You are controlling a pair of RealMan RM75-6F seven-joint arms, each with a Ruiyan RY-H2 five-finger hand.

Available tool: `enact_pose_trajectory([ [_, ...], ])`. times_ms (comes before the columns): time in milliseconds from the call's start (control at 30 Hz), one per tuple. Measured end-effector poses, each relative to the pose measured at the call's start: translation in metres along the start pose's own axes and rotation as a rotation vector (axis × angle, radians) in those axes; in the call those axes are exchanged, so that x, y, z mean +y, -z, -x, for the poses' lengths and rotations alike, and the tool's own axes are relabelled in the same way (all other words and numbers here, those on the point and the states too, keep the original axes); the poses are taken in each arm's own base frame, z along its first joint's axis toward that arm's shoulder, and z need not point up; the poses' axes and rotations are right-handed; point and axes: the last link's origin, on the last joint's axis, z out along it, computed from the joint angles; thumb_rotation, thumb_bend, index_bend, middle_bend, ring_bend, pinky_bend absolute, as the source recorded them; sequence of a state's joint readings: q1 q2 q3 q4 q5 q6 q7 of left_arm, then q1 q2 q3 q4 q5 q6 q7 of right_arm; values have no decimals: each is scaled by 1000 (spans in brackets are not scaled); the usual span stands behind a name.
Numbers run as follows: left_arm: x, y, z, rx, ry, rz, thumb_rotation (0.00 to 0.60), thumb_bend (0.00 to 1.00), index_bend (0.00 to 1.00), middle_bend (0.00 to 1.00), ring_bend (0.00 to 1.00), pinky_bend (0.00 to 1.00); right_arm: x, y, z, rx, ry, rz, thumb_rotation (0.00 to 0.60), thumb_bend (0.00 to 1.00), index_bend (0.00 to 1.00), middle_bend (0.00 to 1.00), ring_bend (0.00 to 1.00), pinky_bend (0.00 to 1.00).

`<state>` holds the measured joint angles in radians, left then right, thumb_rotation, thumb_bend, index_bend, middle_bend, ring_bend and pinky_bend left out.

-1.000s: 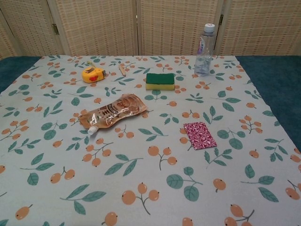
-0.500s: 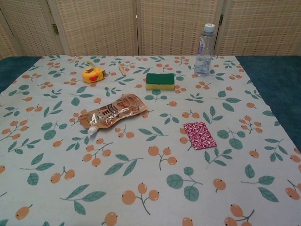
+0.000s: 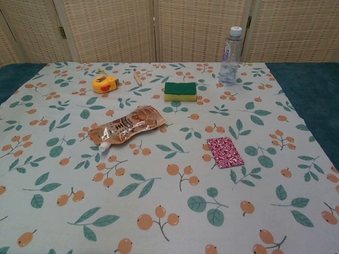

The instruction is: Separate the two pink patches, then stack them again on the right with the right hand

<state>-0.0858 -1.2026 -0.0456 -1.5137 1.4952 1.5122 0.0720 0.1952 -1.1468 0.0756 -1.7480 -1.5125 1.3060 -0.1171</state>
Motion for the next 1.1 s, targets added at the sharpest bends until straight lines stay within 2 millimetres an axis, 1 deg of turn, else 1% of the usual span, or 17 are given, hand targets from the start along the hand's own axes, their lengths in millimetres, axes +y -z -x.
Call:
enact_pose_trajectory([
  [67,-1,1,0,-1,4,-3,600,223,111,43,68,0,-12,-12,6,-30,-24,-31,598,146,233,9,0,0],
  [133,-3,3,0,1,5,-5,600,223,118,43,72,0,-22,-21,12,-57,-39,-57,573,146,267,8,0,0],
  [233,-4,5,0,2,11,-6,600,223,131,43,75,0,-38,-36,20,-106,-59,-98,504,146,354,8,0,0],
  [267,-4,5,0,3,13,-7,600,223,134,43,76,0,-44,-41,24,-128,-65,-112,482,146,368,8,0,0],
  [333,-5,7,1,2,16,-7,600,223,137,43,78,0,-52,-49,30,-164,-69,-133,437,146,378,9,0,0],
  [467,-7,9,2,-3,16,-13,600,223,138,43,80,0,-76,-70,44,-230,-61,-184,347,143,385,14,0,0],
  [600,-8,10,2,-7,19,-14,600,223,140,43,81,0,-96,-86,57,-263,-65,-212,285,121,385,17,0,0],
  [767,-8,10,4,-15,20,-13,600,223,141,43,82,0,-108,-100,71,-280,-47,-223,236,60,386,17,0,0],
  [1100,-6,9,6,-28,26,-1,600,223,144,43,83,0,-117,-119,98,-310,-12,-214,229,41,386,17,0,0],
])
